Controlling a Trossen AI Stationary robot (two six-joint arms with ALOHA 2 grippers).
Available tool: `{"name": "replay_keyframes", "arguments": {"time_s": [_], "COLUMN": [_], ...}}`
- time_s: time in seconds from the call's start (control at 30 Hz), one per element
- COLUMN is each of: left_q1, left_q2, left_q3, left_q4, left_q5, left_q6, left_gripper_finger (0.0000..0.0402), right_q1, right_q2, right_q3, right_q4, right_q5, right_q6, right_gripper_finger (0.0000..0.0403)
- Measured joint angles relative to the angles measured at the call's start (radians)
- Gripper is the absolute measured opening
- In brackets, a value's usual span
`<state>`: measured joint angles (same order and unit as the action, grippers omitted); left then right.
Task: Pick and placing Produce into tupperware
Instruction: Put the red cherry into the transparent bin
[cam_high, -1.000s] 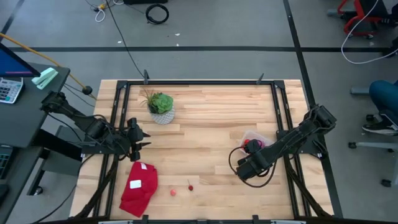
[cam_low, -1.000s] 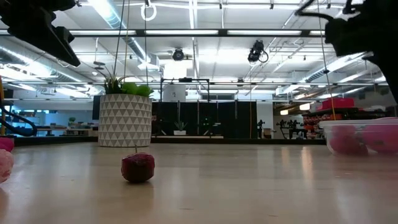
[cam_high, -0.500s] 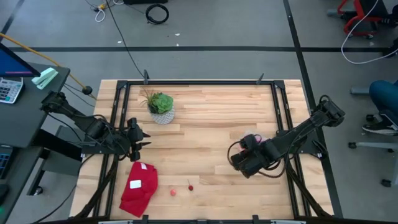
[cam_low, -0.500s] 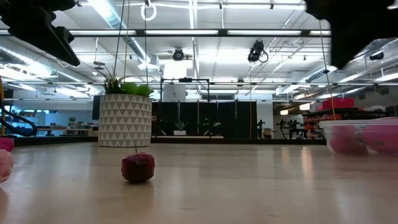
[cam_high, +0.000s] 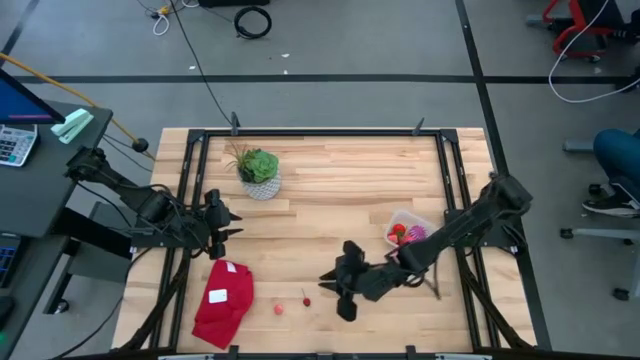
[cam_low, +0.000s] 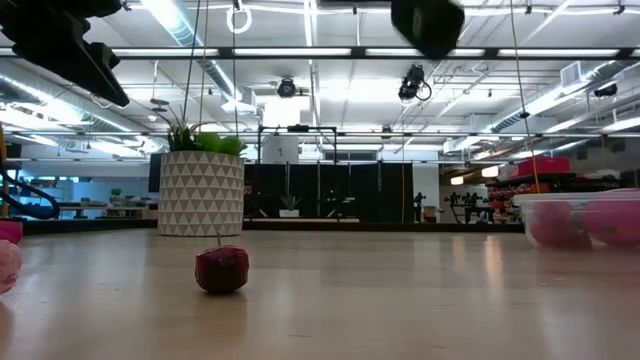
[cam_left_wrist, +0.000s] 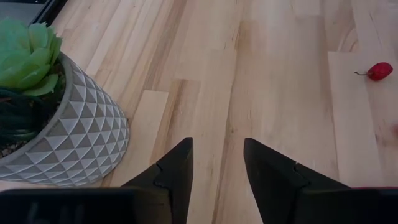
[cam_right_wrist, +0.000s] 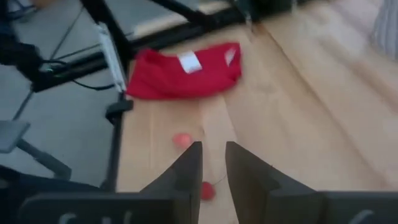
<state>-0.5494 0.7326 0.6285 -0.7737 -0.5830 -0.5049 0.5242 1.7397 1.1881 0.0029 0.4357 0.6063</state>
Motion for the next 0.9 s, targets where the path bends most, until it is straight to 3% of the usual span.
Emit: {"name": "replay_keyframes", "arguments": {"time_s": [0.23, 0.6, 0.9], "left_q1": [0.000, 0.000, 0.000], "left_q2": [0.000, 0.000, 0.000], "left_q3": [0.001, 0.001, 0.001], "left_q4": [0.001, 0.002, 0.001], "left_q5": [0.000, 0.000, 0.000], "left_q6": [0.000, 0.000, 0.000], "left_gripper_finger": [0.0140, 0.0147, 0.0152], "right_q1": [-0.042, -0.121, -0.167], "right_q2": [0.164, 0.328, 0.341], "right_q3": [0.000, 0.000, 0.000], "right_q4": [0.025, 0.214, 0.265], "right_q5": [-0.049, -0.242, -0.302], "right_q6": [0.310, 0.313, 0.292], "right_gripper_finger": [0.0081, 0.0087, 0.0137]}}
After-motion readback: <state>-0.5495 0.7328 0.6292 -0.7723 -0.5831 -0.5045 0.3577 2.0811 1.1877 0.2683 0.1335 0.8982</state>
